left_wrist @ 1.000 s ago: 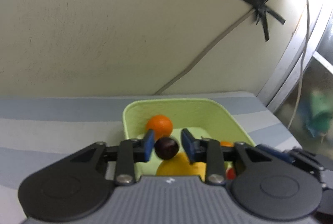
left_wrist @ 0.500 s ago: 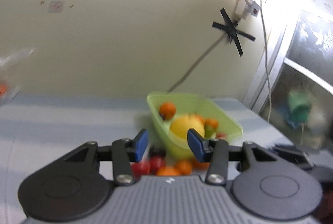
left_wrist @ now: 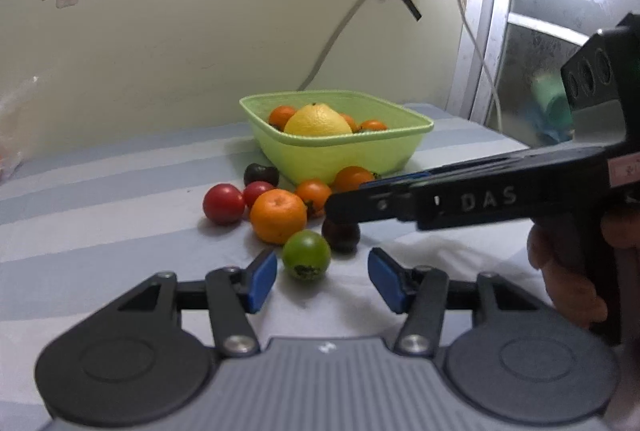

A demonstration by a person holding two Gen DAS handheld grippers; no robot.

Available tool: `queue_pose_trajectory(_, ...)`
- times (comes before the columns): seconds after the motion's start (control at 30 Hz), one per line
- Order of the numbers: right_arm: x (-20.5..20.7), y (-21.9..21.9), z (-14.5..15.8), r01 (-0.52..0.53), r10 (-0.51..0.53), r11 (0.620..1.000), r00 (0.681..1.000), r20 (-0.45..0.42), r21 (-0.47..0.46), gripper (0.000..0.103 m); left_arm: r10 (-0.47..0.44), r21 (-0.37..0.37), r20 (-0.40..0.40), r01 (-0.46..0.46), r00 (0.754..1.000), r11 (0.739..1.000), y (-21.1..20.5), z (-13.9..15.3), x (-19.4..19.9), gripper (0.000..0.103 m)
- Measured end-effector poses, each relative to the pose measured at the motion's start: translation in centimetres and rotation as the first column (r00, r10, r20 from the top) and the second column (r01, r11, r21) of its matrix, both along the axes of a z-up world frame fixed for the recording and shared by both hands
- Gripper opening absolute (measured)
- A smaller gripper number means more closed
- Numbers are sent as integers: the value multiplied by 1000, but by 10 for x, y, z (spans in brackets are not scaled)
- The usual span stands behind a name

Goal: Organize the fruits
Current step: 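Grasp a green tomato with the left gripper while the right grasps a dark purple tomato, then hold both tomatoes in the closed grippers above the tablecloth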

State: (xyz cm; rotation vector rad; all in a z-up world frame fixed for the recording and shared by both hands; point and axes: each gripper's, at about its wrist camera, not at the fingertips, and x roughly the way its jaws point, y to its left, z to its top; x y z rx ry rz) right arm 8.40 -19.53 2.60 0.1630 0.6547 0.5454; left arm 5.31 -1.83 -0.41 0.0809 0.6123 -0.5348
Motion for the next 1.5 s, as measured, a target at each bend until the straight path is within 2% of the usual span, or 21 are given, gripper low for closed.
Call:
queue_pose_trajectory(0.07,5,2,-6,6,-6,1000,1000,-23,-13,39,7,-13,-35,-7,999,1000,1,-2,7,46)
queue_pose_trajectory(0.1,6,3,-9,6,-7,1000,999,-36,-18,38,13,-23,-45,-14,999,1000,2,-3,10,41)
queue_pose_trajectory(0.13,8,3,-13,4,-5,1000,999,-52,-19,32,20,-36,-55,-22,998,999,4,-4,13,36)
queue_pose_trajectory(0.17,6,3,-15,2,-3,1000,999,-45,-10,31,32,-44,-57,-35,998,998,5,-4,15,29)
queue_pose_trajectory(0.2,5,2,-14,-5,5,1000,999,-45,-4,25,32,-55,-64,-36,997,998,7,-5,17,29)
queue_pose_trajectory(0.37,-11,-5,-10,17,-17,1000,1000,-25,-13,25,0,-43,-28,-1,1000,999,5,-2,0,29)
queue_pose_trajectory(0.53,-50,-13,-7,14,-13,999,1000,18,-50,25,-67,-1,-8,67,998,998,3,-3,-38,29)
queue_pose_trajectory(0.73,-97,-18,-10,19,-15,997,999,50,-81,25,-105,-22,-1,105,995,994,9,-1,-70,29)
queue_pose_trajectory(0.93,-98,-17,-13,44,-40,997,998,58,-64,26,-89,4,20,89,996,996,6,-6,-75,30)
queue_pose_trajectory(1.1,-103,-12,-14,39,-31,994,997,75,-99,28,-74,14,29,73,997,997,6,-6,-76,34)
queue_pose_trajectory(1.5,-102,-22,-16,57,-56,998,997,48,-31,28,-60,56,46,57,997,997,1,-7,-79,38)
